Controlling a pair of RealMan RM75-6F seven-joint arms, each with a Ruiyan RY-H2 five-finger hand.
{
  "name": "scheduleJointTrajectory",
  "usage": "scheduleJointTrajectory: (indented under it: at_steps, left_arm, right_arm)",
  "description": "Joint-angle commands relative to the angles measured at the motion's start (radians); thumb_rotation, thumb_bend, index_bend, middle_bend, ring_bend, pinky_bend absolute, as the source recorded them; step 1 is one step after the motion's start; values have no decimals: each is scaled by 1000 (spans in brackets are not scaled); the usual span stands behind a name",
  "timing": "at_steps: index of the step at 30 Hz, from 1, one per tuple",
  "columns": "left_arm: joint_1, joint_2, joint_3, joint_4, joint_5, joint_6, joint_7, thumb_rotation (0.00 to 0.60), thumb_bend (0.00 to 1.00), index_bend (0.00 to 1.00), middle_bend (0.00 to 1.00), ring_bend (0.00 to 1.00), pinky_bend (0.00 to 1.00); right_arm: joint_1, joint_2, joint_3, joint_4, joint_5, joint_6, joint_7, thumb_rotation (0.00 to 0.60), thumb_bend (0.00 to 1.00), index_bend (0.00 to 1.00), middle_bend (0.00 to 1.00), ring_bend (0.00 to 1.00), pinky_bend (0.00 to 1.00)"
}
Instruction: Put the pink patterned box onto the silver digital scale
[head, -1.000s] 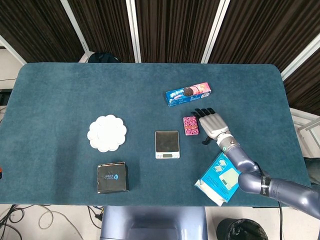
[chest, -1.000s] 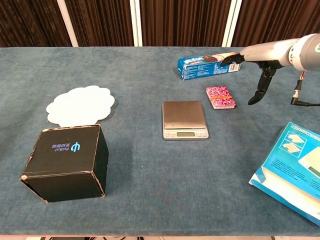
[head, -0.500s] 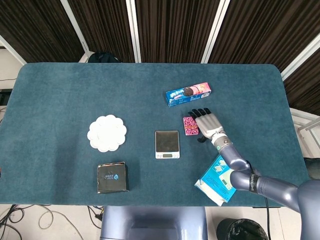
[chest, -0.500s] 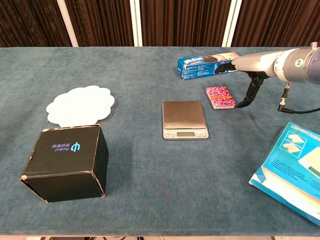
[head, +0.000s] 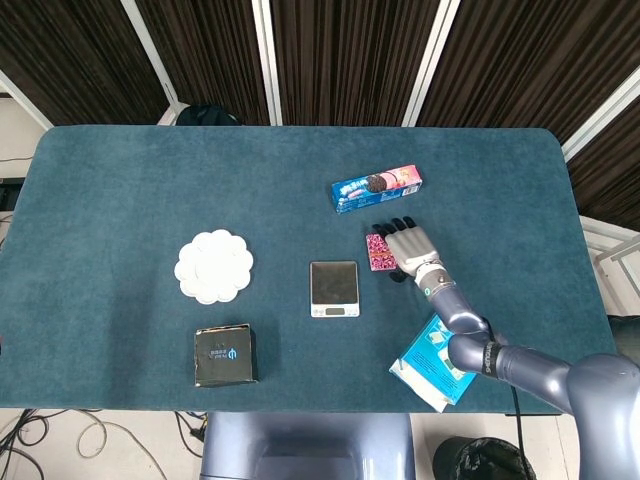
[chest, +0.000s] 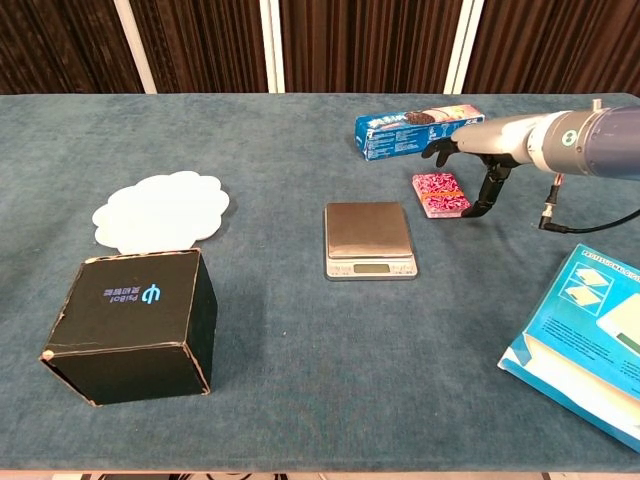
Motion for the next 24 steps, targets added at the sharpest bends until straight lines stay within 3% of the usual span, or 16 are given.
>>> scheduleJointTrajectory:
  at_steps: [1, 12, 20, 24]
  left_arm:
    - [0, 0, 0, 0, -1, 0, 0, 600, 663, 56, 0, 0, 0]
    - [1, 0, -2, 1, -5, -2, 0, 600, 664, 58, 0, 0, 0]
    - [1, 0, -2, 0, -6, -3, 0, 600, 663, 60, 0, 0, 0]
    - [1, 0, -3, 0, -7, -3, -2, 600, 662, 60, 0, 0, 0]
  right_arm:
    - [9, -14, -5, 17, 5, -7, -6, 600, 359, 0, 195, 0, 0]
    - [32, -46, -9, 68, 28, -30, -14, 600, 360, 0, 199, 0, 0]
    - [47, -62, -15, 88, 40, -39, -22, 600, 384, 71, 330, 92, 0]
    - [46, -65, -14, 87, 39, -28, -20, 600, 384, 81, 348, 113, 0]
